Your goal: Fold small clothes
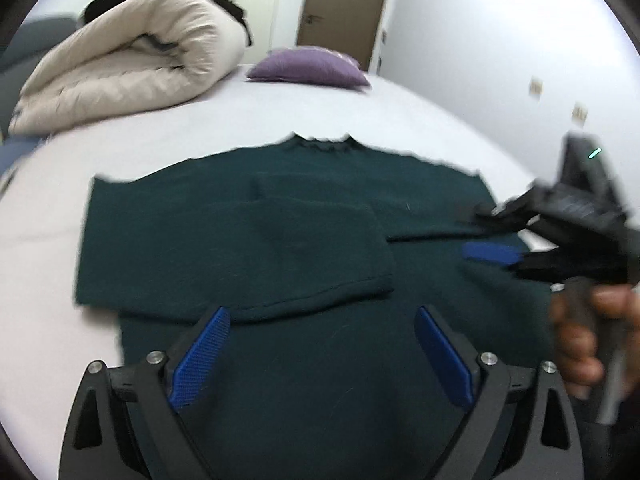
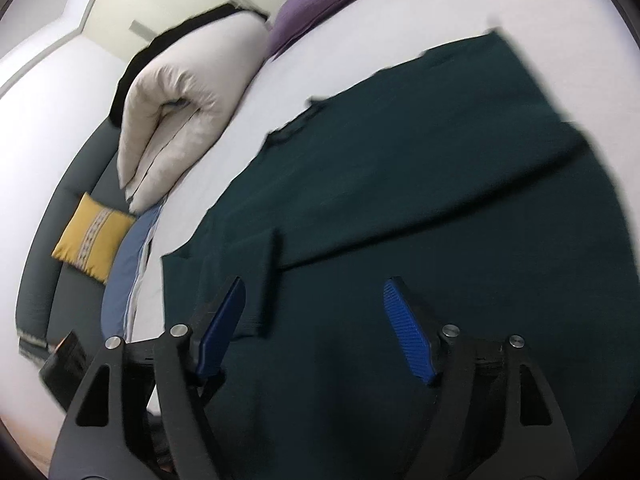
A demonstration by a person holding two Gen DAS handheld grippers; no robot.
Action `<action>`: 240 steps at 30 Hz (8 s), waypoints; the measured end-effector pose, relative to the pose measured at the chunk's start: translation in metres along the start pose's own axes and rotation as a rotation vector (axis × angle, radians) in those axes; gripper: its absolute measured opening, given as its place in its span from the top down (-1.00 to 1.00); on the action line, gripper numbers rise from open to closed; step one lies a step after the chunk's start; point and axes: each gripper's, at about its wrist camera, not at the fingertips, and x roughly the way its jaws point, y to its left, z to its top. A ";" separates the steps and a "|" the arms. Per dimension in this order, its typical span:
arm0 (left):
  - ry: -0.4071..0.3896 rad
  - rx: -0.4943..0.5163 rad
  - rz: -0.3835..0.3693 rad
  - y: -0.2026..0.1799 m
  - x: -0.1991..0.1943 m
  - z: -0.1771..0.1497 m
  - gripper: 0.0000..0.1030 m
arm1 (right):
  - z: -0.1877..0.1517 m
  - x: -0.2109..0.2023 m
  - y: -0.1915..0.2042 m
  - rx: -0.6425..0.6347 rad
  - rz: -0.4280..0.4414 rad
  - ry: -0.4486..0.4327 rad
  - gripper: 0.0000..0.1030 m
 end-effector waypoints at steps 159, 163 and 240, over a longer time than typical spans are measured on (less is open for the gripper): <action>0.355 -0.389 -0.248 0.089 -0.101 -0.155 0.00 | -0.200 -0.230 -0.149 0.106 -0.081 0.038 -0.03; 0.357 -0.398 -0.245 0.087 -0.098 -0.154 0.00 | -0.205 -0.225 -0.156 0.124 -0.097 0.107 -0.03; -0.012 -0.891 -0.458 0.204 0.078 0.122 0.88 | 0.187 -0.022 -0.078 0.331 0.073 -0.303 0.90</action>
